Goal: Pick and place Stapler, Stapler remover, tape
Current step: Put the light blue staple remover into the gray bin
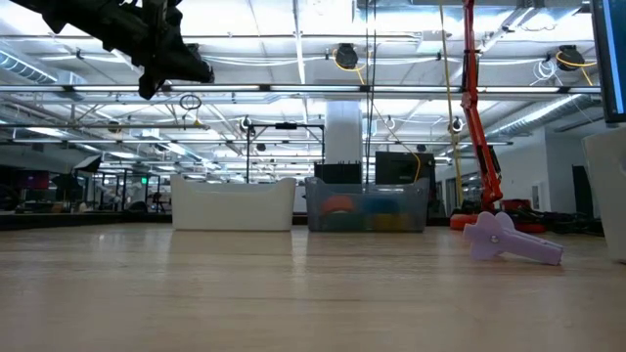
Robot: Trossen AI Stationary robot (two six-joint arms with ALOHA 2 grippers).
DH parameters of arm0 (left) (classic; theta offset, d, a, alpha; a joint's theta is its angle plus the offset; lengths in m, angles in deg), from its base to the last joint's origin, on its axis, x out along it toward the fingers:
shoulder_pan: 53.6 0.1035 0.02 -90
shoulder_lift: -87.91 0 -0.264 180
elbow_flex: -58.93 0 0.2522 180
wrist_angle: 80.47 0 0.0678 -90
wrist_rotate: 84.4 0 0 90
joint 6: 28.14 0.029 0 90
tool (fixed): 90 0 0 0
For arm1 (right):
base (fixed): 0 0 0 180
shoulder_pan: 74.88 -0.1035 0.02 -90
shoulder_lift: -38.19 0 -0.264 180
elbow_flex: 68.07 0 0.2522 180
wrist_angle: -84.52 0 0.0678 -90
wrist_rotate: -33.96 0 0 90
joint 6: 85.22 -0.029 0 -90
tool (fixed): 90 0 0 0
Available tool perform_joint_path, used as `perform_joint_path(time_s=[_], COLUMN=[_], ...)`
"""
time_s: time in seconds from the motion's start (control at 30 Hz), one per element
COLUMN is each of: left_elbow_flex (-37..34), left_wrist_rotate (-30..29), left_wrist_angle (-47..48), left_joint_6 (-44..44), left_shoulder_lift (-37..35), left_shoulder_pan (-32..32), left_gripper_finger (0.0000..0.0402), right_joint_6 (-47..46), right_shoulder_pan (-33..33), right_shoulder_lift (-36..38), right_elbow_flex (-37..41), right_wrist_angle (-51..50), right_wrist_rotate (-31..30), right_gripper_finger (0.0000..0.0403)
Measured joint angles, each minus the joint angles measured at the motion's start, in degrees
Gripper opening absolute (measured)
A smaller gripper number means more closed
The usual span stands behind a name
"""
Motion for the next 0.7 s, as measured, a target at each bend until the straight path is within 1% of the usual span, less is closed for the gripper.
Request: perform_joint_path(time_s=[0.13, 0.2, 0.5, 0.7], left_elbow_flex=[0.00, 0.00, 0.00, 0.00], left_wrist_rotate=[0.00, 0.01, 0.07, 0.04], left_wrist_angle=[0.15, 0.15, 0.15, 0.15], left_joint_6=[0.09, 0.73, 2.26, 2.64], left_shoulder_lift=[0.00, 0.00, 0.00, -0.01], left_shoulder_pan=[-0.01, -0.01, -0.01, -0.02], left_gripper_finger=[0.0019, 0.0019, 0.0019, 0.0019], right_joint_6=[-4.95, -6.10, -5.33, -6.42], right_shoulder_pan=[-1.07, -1.27, -0.81, -0.79], right_shoulder_lift=[-3.56, -4.97, -10.61, -10.77], right_elbow_flex=[0.00, 0.00, 0.02, 1.35], right_wrist_angle=[-1.63, -1.91, 0.12, 2.39], right_wrist_rotate=[-0.58, -2.49, -2.90, -2.99], right_gripper_finger=[0.0000, 0.0000, 0.0000, 0.0000])
